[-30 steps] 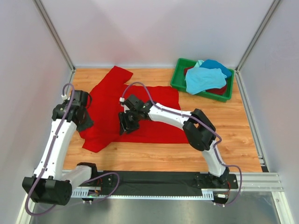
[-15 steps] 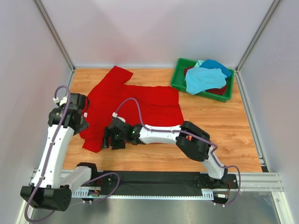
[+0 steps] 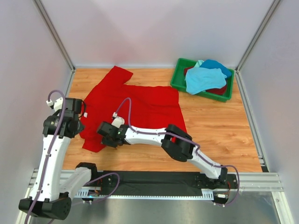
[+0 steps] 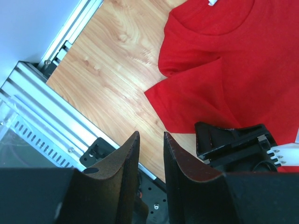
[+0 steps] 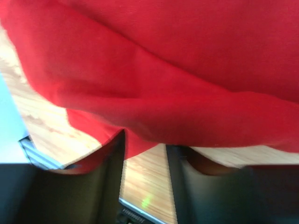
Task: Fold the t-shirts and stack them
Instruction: Flatten the tshirt out
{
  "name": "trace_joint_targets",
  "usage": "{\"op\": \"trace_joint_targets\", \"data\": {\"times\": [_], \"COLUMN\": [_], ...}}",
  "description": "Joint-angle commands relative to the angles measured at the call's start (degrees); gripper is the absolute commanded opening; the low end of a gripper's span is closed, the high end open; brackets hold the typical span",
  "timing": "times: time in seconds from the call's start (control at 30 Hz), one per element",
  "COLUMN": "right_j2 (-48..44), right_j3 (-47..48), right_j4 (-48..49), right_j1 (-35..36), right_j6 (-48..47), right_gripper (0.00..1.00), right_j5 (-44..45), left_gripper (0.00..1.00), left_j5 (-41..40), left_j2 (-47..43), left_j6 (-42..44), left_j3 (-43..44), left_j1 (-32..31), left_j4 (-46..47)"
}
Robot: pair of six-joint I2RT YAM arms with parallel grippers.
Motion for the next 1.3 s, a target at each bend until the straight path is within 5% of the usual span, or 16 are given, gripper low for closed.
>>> {"op": "trace_joint_targets", "data": {"times": [0.0, 0.13, 0.27, 0.5, 0.57, 0.7, 0.8, 1.0, 1.27], "right_j2": [3.10, 1.53, -4.60, -17.63, -17.99, -19.03, -25.18, -30.11, -25.64], "right_j3": [2.59, 1.81, -0.48, -17.52, -17.18, -16.03, -20.16, -21.13, -19.12], "right_j4": [-9.31, -11.34, -11.25, -6.42, -9.22, -16.17, -15.39, -21.45, -23.04], "right_j1": [0.43, 0.61, 0.96, 0.96, 1.31, 0.78, -2.55, -15.11, -30.32], "right_j6": [1.73, -4.92, -25.17, -38.60, -41.59, -45.11, -44.50, -44.50, -53.19], "right_gripper": [0.36, 0.00, 0.00, 0.00, 0.06, 0.44, 0.62, 0.65, 0.65], "right_j5": [3.27, 2.12, -3.30, -23.05, -26.60, -29.27, -25.92, -15.56, -8.44], "left_gripper": [0.35, 0.35, 0.32, 0.36, 0.38, 0.43, 0.44, 0.42, 0.38], "left_j5": [-1.37, -3.74, -4.53, -5.42, -3.93, 1.51, 8.19, 19.09, 23.32], "left_j2": [-1.47, -3.31, -3.23, -3.93, -3.05, -1.92, 1.33, 15.63, 36.65], "left_j6": [0.50, 1.12, 4.89, 11.48, 12.19, 10.70, 10.79, 11.14, 11.93], "left_j3": [1.40, -0.26, -0.45, -2.03, -2.82, -4.14, -4.14, -2.57, 0.69], "left_j1": [-0.30, -0.21, -0.21, -0.21, -0.21, -0.21, -0.21, -0.21, 1.19], "left_j4": [0.26, 1.84, 4.04, 7.29, 8.44, 10.46, 12.74, 15.91, 22.23]}}
